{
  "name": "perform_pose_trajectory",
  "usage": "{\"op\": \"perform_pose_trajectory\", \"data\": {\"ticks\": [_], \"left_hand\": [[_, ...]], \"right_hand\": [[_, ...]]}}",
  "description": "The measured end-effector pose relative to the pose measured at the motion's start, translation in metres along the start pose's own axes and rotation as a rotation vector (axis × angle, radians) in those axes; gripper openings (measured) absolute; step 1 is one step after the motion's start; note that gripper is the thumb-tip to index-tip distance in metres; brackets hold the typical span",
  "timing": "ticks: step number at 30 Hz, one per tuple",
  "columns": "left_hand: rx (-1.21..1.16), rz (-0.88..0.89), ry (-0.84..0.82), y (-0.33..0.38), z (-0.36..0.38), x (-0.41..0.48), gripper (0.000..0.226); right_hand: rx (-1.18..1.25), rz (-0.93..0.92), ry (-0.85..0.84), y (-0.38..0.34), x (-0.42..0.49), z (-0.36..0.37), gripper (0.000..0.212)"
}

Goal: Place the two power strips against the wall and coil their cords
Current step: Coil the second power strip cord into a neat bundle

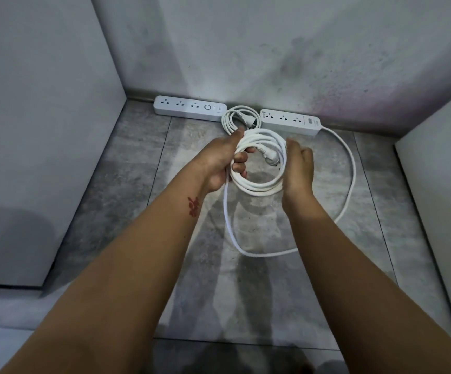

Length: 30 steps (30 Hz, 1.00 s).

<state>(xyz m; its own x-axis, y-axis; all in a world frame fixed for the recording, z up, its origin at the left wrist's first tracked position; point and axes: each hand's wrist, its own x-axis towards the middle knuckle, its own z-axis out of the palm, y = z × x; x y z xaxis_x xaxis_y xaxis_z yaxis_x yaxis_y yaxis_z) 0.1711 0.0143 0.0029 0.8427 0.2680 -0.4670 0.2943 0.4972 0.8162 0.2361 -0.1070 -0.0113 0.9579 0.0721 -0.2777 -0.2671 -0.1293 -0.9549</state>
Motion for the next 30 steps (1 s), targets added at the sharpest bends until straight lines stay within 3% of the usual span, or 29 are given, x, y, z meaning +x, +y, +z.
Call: {"op": "perform_pose_trajectory", "data": {"ticks": [3, 5, 8, 10, 13, 16, 22, 26, 30], "left_hand": [[0.140, -0.022, -0.083, 0.003, -0.005, -0.004, 0.048], [0.217, -0.043, -0.126, 0.003, -0.004, -0.006, 0.049], [0.249, -0.054, -0.146, 0.005, -0.005, -0.005, 0.051], [0.239, -0.076, -0.153, 0.004, -0.006, -0.004, 0.048], [0.181, -0.110, -0.148, 0.002, -0.007, -0.004, 0.042], [0.148, -0.156, -0.103, 0.004, -0.010, -0.004, 0.051], [0.200, -0.332, -0.235, -0.005, -0.019, -0.014, 0.067], [0.052, -0.274, -0.189, -0.018, -0.007, -0.014, 0.058], [-0.043, -0.188, -0.095, -0.018, 0.009, -0.012, 0.052]], "right_hand": [[-0.235, -0.102, -0.083, -0.008, 0.006, -0.008, 0.046], [-0.248, -0.112, -0.223, -0.014, 0.008, -0.010, 0.043], [-0.257, -0.017, -0.475, -0.021, 0.005, -0.013, 0.045], [-0.207, 0.067, -0.537, -0.019, 0.002, -0.015, 0.050], [-0.152, 0.063, -0.462, -0.015, -0.001, -0.012, 0.041], [-0.120, -0.028, -0.339, -0.010, 0.001, -0.007, 0.037], [-0.014, -0.063, -0.001, -0.012, 0.022, -0.013, 0.043], [-0.097, -0.161, 0.169, -0.015, 0.033, -0.016, 0.059], [0.044, -0.123, 0.215, -0.010, 0.027, -0.010, 0.046]]}}
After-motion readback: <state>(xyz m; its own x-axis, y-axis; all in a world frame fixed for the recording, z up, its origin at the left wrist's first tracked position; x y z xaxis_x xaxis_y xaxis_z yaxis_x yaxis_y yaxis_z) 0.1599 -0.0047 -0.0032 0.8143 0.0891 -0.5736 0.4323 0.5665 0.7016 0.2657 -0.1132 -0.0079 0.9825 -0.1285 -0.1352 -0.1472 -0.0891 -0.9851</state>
